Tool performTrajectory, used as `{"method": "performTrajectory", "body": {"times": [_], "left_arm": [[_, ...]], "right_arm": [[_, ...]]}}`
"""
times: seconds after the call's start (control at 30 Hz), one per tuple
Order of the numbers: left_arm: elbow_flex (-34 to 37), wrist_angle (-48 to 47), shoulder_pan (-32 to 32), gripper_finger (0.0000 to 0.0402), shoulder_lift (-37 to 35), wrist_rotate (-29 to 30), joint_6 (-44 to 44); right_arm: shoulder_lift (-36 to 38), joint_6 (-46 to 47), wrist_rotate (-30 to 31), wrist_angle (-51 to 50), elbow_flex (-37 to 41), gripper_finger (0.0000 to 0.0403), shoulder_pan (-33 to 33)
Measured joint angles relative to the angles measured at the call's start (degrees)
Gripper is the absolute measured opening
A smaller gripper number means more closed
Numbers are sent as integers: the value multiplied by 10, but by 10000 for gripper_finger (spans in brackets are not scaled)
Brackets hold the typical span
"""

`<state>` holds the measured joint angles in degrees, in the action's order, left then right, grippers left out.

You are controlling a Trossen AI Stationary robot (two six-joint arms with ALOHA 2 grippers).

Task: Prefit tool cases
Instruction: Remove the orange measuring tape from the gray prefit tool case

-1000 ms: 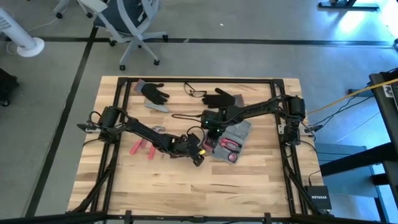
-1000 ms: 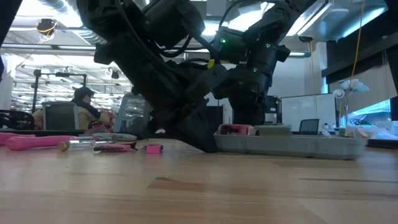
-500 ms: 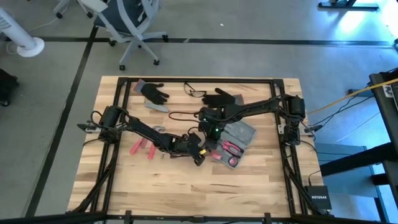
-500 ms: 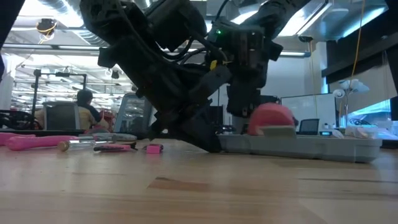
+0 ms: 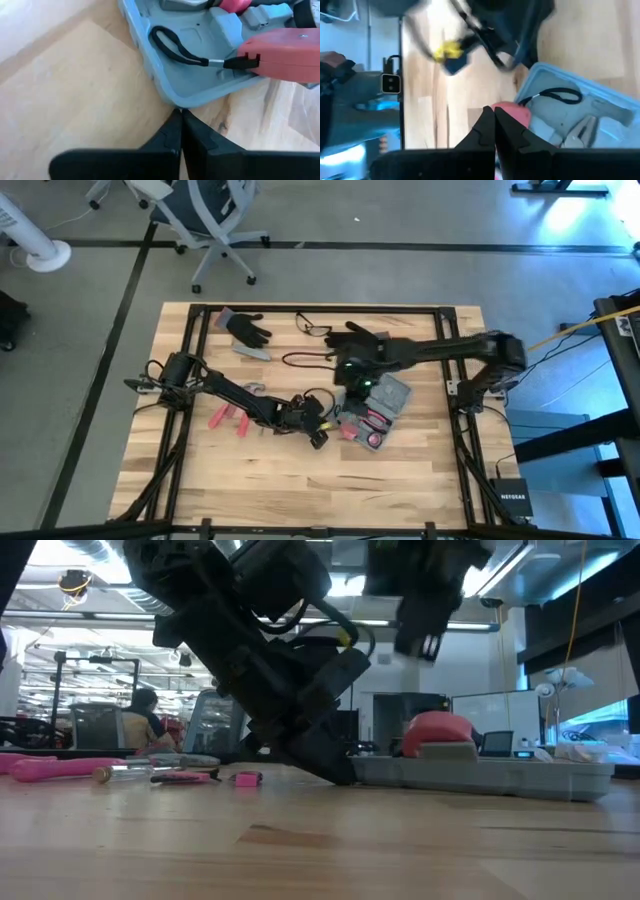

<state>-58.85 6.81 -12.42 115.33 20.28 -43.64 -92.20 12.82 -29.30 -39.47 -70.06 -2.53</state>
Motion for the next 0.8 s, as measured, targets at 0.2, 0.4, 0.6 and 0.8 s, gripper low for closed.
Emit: {"method": "performTrajectory", "body": {"times": [0.2,0.4,0.6,0.8], "left_arm": [[0,0,2,0,0,-4,5],[0,-1,4,0,-1,-23,19],[0,-3,9,0,-2,-48,35],[0,-14,11,0,-2,-59,62]], "right_arm": [[16,16,116,3,-2,0,130],[9,14,310,7,-2,44,210],[-20,58,335,5,-2,162,222],[-51,109,323,6,-3,280,244]]}}
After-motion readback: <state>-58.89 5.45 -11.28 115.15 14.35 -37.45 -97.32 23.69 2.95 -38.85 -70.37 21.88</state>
